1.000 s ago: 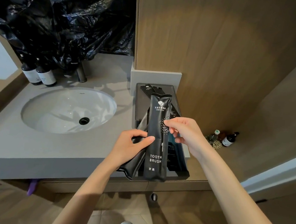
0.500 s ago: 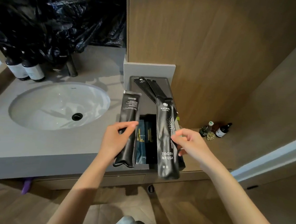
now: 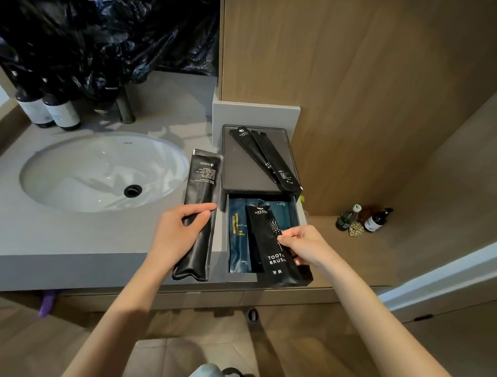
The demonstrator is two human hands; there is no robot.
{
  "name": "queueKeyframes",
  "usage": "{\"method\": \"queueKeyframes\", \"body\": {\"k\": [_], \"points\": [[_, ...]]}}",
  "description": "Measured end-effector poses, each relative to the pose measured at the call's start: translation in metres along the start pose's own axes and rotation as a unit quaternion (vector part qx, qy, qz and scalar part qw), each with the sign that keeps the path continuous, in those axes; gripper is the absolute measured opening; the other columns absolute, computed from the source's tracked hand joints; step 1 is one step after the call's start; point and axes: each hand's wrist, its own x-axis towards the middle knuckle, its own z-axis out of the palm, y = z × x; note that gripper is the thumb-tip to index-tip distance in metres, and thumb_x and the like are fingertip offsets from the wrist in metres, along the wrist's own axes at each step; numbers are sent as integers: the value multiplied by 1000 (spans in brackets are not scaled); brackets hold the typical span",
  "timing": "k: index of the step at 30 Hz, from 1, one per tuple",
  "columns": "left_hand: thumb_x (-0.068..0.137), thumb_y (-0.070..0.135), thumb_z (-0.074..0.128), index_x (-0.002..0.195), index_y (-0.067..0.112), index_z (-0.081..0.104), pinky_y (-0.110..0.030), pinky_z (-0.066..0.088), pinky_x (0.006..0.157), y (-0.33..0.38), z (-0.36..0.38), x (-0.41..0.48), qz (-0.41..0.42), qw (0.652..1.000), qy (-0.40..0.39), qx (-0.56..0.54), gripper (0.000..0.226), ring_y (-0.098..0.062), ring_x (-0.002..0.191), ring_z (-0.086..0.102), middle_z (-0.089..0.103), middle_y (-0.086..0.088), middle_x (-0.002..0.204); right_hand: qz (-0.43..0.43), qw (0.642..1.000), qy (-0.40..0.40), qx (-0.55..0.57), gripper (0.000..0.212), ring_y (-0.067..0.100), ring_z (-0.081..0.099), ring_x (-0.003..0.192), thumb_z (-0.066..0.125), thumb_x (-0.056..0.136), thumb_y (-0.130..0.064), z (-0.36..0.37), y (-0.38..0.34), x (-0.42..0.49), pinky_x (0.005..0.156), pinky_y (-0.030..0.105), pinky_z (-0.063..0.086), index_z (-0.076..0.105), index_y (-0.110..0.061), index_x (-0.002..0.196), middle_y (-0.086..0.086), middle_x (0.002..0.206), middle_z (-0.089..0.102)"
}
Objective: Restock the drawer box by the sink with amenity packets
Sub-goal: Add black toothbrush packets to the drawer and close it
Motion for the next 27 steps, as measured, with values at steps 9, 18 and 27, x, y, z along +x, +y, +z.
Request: {"method": "queueKeyframes", "body": {"k": [9, 18, 27], "points": [[91, 14, 60, 102, 32, 70, 0, 37, 79, 0, -14, -9, 4, 1000, 24, 9, 23, 6, 99, 57, 69, 7, 107, -70, 994, 64, -62, 32, 14, 45, 50, 56, 92, -18, 44, -19, 39, 45, 22, 47, 56, -9, 61, -1, 64, 50], [91, 16, 60, 101, 36, 70, -9, 41, 82, -3, -19, -12, 4, 999, 32, 11, 24, 4, 97, 58, 67, 15, 102, -140, 977, 123, -106, 22, 14, 66, 63, 65, 87, -20, 61, -2, 53, 74, 37, 59, 68, -12, 108, 0, 88, 69], [91, 15, 60, 97, 41, 68, -11, 39, 83, -2, -14, -9, 8, 999, 33, 4, 28, 4, 98, 57, 66, 17, 101, -310, 868, -47, -384, 97, 23, 14, 144, 79, 72, -42, 31, -6, 47, 114, 45, 25, 25, -29, 151, -6, 159, 20]]}}
